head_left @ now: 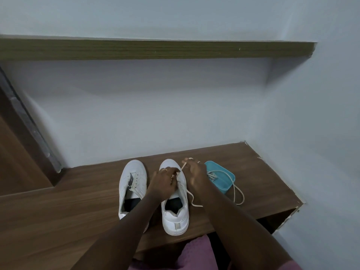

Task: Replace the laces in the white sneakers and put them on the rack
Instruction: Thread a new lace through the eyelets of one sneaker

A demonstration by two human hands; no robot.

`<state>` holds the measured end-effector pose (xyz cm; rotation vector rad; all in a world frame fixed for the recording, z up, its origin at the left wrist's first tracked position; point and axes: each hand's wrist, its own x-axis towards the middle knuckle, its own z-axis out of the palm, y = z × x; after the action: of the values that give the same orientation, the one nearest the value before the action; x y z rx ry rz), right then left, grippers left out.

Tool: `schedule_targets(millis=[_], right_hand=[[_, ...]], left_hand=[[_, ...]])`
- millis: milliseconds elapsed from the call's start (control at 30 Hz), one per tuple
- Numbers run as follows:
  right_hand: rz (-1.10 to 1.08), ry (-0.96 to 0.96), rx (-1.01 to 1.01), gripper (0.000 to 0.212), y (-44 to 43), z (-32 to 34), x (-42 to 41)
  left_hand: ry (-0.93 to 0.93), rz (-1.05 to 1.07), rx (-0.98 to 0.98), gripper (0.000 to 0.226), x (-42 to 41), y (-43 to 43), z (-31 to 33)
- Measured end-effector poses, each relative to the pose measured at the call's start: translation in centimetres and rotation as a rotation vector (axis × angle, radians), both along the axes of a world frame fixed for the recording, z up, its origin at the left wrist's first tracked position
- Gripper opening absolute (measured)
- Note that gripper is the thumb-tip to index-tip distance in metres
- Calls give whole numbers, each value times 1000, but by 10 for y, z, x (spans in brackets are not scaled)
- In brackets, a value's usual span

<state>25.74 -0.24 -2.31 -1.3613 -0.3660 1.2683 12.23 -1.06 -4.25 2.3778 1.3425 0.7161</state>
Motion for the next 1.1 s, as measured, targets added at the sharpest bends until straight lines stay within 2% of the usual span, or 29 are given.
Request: schedule_targets(millis=[133, 233, 300, 400, 567, 767, 967, 1033, 1100], right_hand=[[-4, -32, 77, 16, 6, 17, -4], [-18, 27, 129, 6, 6, 35, 5], [-50, 63, 169, 5, 9, 45, 19], [-98, 128, 198, 14, 14, 60, 47], [-209, 225, 190, 20, 7, 78, 102], [-342, 372, 251, 36, -3, 73, 169], [-502, 326, 391, 36, -9, 77, 197], [-535, 237, 360, 33, -12, 83, 201], [-521, 77, 314, 33, -13, 89, 202]], left_hand=[[-97, 39, -170, 29, 30, 17, 16], [-205, 77, -307, 23, 40, 20, 28], [-247, 129, -314, 16, 40, 21, 28], [-248, 170, -310, 32, 35, 23, 23], [-197, 223, -346, 37, 19, 23, 15], [-263, 439, -392, 30, -11, 29, 11], [-262, 502, -441, 12, -16, 32, 10], [-269, 496, -451, 14, -13, 30, 13], [-361, 480, -499, 22, -10, 31, 15]])
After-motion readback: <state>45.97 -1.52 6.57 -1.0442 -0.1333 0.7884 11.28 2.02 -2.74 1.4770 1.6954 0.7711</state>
